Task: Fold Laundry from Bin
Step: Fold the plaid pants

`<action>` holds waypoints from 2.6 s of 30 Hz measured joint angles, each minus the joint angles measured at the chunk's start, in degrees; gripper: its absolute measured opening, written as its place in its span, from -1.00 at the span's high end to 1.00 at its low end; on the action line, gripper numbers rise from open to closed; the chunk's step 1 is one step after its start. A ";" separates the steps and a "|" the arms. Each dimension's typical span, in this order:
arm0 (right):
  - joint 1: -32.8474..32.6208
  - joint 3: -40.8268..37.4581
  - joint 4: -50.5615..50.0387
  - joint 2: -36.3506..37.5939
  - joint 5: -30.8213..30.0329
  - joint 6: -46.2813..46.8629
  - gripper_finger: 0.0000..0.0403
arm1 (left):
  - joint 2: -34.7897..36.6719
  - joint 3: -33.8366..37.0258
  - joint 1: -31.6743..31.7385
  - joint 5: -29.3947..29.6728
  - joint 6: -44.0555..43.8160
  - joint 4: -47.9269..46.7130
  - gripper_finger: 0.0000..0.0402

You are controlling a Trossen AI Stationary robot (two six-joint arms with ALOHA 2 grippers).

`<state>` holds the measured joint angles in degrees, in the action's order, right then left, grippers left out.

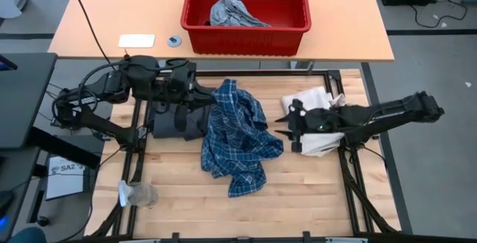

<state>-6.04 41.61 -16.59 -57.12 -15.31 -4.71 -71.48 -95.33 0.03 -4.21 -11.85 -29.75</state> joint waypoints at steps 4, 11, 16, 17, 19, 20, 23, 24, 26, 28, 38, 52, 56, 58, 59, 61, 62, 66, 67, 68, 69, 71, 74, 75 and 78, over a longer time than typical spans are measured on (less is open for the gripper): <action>0.15 -6.67 11.73 -0.60 -0.49 -6.89 0.01 | 0.28 0.00 -0.04 -0.10 -1.07 -0.12 0.99; 1.64 -10.36 27.69 -3.36 -7.38 -10.95 -0.26 | 0.39 0.00 0.44 1.47 -3.73 -1.14 0.98; 4.20 -10.33 31.22 -7.11 0.43 -10.75 -0.24 | 0.39 0.00 1.36 1.93 -4.66 -1.77 0.97; 4.40 -10.35 31.25 -8.30 0.87 -10.75 -0.23 | 0.39 0.00 1.48 1.95 -4.66 -1.57 0.97; 4.69 -10.37 33.39 -10.46 1.76 -11.06 -0.21 | 0.39 0.00 1.76 1.95 -4.77 -1.54 0.97; 4.80 -10.37 35.24 -11.36 2.64 -11.58 -0.21 | 0.39 0.00 1.77 1.94 -4.91 -1.59 0.97; 4.81 -10.18 41.32 -14.08 3.05 -12.66 -0.19 | 0.39 0.00 1.77 1.95 -5.10 -1.61 0.97; 4.81 -9.93 42.11 -14.66 2.55 -12.68 -0.18 | 0.39 0.00 1.77 1.95 -5.16 -1.67 0.97; 4.85 -9.01 43.78 -15.53 2.10 -12.60 -0.16 | 0.39 0.00 1.79 1.96 -5.45 -2.26 0.97; 4.85 -8.12 44.89 -15.92 2.55 -12.19 -0.10 | 0.39 0.00 1.79 1.97 -5.55 -2.85 0.97; 6.25 -1.37 34.27 -14.44 5.31 1.51 0.93 | 1.36 0.07 2.18 4.52 3.40 -5.59 0.97; 8.17 42.56 -16.87 -3.73 -13.60 -5.95 0.95 | 12.21 0.00 3.69 6.48 14.90 -5.76 0.97; 9.49 57.16 -20.69 -4.42 -13.09 -8.11 0.95 | 13.94 0.02 2.50 5.13 21.53 2.18 0.97; 9.88 64.44 -22.29 -5.24 -12.37 -10.09 0.95 | 14.20 0.02 2.40 5.03 24.41 6.48 0.97; 10.03 67.94 -23.02 -5.97 -11.31 -10.96 0.95 | 14.20 0.02 2.45 5.15 25.58 8.39 0.97; 10.38 74.57 -24.28 -7.49 -8.69 -12.26 0.95 | 13.94 0.09 2.43 5.18 27.36 12.24 0.98; 10.44 77.60 -25.11 -8.44 -7.52 -12.80 0.95 | 13.55 0.09 2.43 5.16 28.35 14.39 0.98; 10.51 88.04 -26.32 -12.62 -4.05 -15.32 0.95 | 11.48 0.09 2.43 5.05 32.07 23.49 0.98; 10.51 90.40 -26.28 -13.83 -4.02 -16.38 0.95 | 10.97 0.09 2.45 5.05 33.13 25.96 0.98; 10.51 92.53 -26.27 -15.00 -4.02 -17.43 0.95 | 10.23 0.13 2.59 5.01 34.06 28.90 0.98; 10.51 93.49 -25.24 -16.05 -4.11 -18.82 0.95 | 9.47 0.02 3.02 5.01 34.45 32.65 0.98; 10.61 91.87 -19.60 -16.14 -4.75 -22.49 0.95 | 8.33 -1.49 4.27 4.97 34.93 35.62 0.98; 10.97 92.63 -15.51 -17.54 -5.97 -27.21 0.95 | 5.94 -6.34 6.21 4.99 34.86 36.32 0.98; 11.15 93.28 -14.96 -17.94 -6.45 -28.55 0.95 | 5.08 -8.24 6.94 4.99 34.38 36.04 0.98; 11.17 93.12 -11.25 -18.53 -7.40 -30.98 0.95 | 1.94 -14.42 8.41 4.99 33.67 33.40 0.98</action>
<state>5.13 134.74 -27.84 -75.66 -22.71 -35.69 -69.53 -109.74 8.44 0.78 21.82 3.64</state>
